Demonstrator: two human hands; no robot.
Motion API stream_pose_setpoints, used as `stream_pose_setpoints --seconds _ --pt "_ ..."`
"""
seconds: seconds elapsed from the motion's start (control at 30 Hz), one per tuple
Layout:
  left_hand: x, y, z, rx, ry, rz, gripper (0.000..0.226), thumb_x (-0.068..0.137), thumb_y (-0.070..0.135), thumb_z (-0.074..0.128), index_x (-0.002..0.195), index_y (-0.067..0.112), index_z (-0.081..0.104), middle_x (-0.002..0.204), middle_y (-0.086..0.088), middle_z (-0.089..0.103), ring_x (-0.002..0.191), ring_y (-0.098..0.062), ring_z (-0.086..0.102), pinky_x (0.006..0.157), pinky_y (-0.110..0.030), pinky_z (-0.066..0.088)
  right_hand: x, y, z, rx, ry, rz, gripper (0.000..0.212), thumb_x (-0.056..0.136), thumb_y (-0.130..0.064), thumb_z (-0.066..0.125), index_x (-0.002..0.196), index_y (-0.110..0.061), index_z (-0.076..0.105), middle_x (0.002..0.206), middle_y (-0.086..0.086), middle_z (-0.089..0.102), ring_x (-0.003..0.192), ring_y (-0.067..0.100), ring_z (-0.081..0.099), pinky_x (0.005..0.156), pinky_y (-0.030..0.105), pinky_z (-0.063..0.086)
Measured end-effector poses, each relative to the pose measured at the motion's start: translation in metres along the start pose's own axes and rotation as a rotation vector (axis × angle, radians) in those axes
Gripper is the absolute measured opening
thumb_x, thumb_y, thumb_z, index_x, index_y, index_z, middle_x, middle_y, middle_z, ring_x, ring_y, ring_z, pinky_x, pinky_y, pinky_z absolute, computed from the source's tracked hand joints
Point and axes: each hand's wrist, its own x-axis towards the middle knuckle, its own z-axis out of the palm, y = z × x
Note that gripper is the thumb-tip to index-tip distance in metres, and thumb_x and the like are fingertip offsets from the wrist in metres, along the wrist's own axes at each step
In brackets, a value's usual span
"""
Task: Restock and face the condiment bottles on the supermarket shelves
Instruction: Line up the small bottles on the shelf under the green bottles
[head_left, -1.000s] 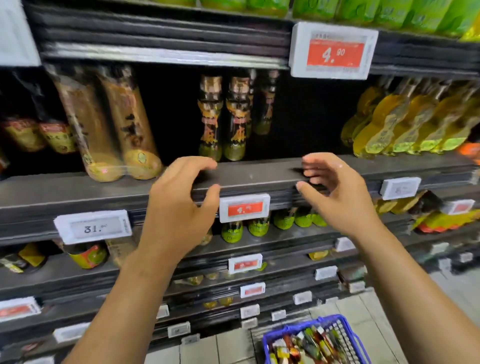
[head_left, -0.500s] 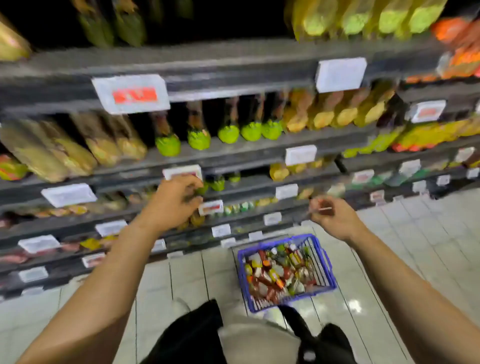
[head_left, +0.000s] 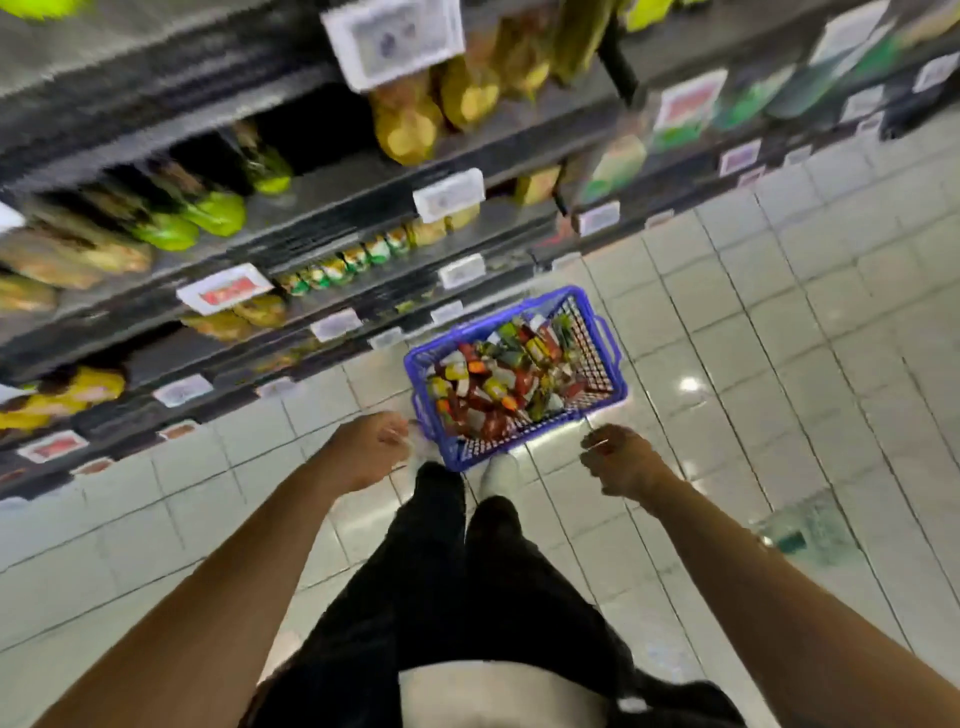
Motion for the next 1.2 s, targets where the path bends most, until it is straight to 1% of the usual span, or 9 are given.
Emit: stream_pose_setpoints --seconds 0.2,0.3,0.43,0.53,0.6,0.73,0.83,0.97,1.2 --pt "0.108 -0.001 0.046 0.1 -0.15 -0.11 0.017 0.09 0.021 0.07 0.107 0.017 0.068 0.104 -0.009 0.071 0.101 -0.029 0.067 0.087 -0.036 0.054 0.074 0.024 0.035 0.09 -0.013 0.105 0.019 0.094 -0.022 0.067 0.111 -0.014 0.066 0.094 0.009 0.073 0.088 0.032 0.072 0.084 0.05 0.062" --pt "0.183 0.004 0.065 0.116 -0.142 -0.086 0.007 0.087 0.017 0.069 0.091 0.021 0.065 0.092 -0.004 0.069 0.087 -0.025 0.064 0.069 -0.03 0.047 0.142 0.037 0.055 0.161 0.006 0.121 0.017 0.096 -0.02 0.064 0.11 -0.011 0.065 0.096 0.015 0.075 0.092 0.036 0.072 0.087 0.051 0.06" --pt "0.287 0.013 0.094 0.135 -0.111 -0.023 0.014 0.089 0.006 0.066 0.085 0.016 0.057 0.076 -0.006 0.056 0.061 -0.017 0.055 0.064 -0.03 0.039 0.245 0.056 0.08 0.202 0.044 0.088 0.01 0.097 -0.014 0.059 0.106 -0.017 0.062 0.099 0.01 0.061 0.091 0.026 0.058 0.096 0.049 0.055" --pt "0.352 0.027 0.117 0.096 -0.071 -0.05 0.011 0.093 0.007 0.062 0.099 0.016 0.06 0.081 -0.012 0.055 0.066 -0.022 0.056 0.065 -0.04 0.047 0.315 0.062 0.093 0.232 0.036 0.055 0.01 0.096 -0.016 0.059 0.105 -0.02 0.054 0.101 0.008 0.056 0.091 0.024 0.052 0.082 0.038 0.051" --pt "0.389 0.037 0.138 -0.035 -0.157 -0.113 0.011 0.099 0.016 0.054 0.088 0.015 0.055 0.078 -0.013 0.049 0.06 -0.022 0.054 0.059 -0.034 0.045 0.355 0.065 0.098 0.221 0.049 0.043 0.011 0.096 -0.022 0.059 0.106 -0.02 0.054 0.1 0.01 0.058 0.09 0.025 0.054 0.078 0.036 0.05" --pt "0.451 0.058 0.179 -0.383 -0.113 -0.302 0.017 0.105 0.023 0.048 0.092 0.016 0.055 0.082 -0.005 0.053 0.074 -0.016 0.055 0.062 -0.024 0.051 0.419 0.074 0.107 0.256 0.116 0.081 0.045 0.098 -0.041 0.058 0.133 -0.013 0.054 0.123 0.017 0.065 0.109 0.036 0.064 0.094 0.036 0.051" --pt "0.486 0.073 0.204 -0.472 -0.047 -0.368 0.026 0.104 0.03 0.053 0.124 0.012 0.054 0.097 -0.006 0.055 0.081 -0.014 0.059 0.062 -0.023 0.055 0.453 0.079 0.112 0.22 0.17 0.048 0.059 0.096 -0.043 0.063 0.142 -0.008 0.049 0.137 0.017 0.059 0.125 0.036 0.057 0.1 0.034 0.045" --pt "0.511 0.089 0.221 -0.376 -0.03 -0.471 0.033 0.102 0.033 0.057 0.129 0.016 0.053 0.119 -0.006 0.061 0.085 -0.02 0.069 0.045 -0.027 0.055 0.482 0.079 0.113 0.181 0.195 0.033 0.067 0.09 -0.046 0.07 0.142 -0.011 0.047 0.135 0.014 0.062 0.125 0.035 0.058 0.098 0.034 0.045" --pt "0.509 0.106 0.24 -0.493 0.018 -0.45 0.041 0.094 0.019 0.071 0.13 0.02 0.05 0.131 -0.008 0.053 0.112 -0.03 0.061 0.057 -0.039 0.062 0.488 0.085 0.116 0.163 0.222 0.027 0.068 0.088 -0.047 0.074 0.141 -0.014 0.048 0.123 0.011 0.068 0.111 0.033 0.066 0.079 0.028 0.045"
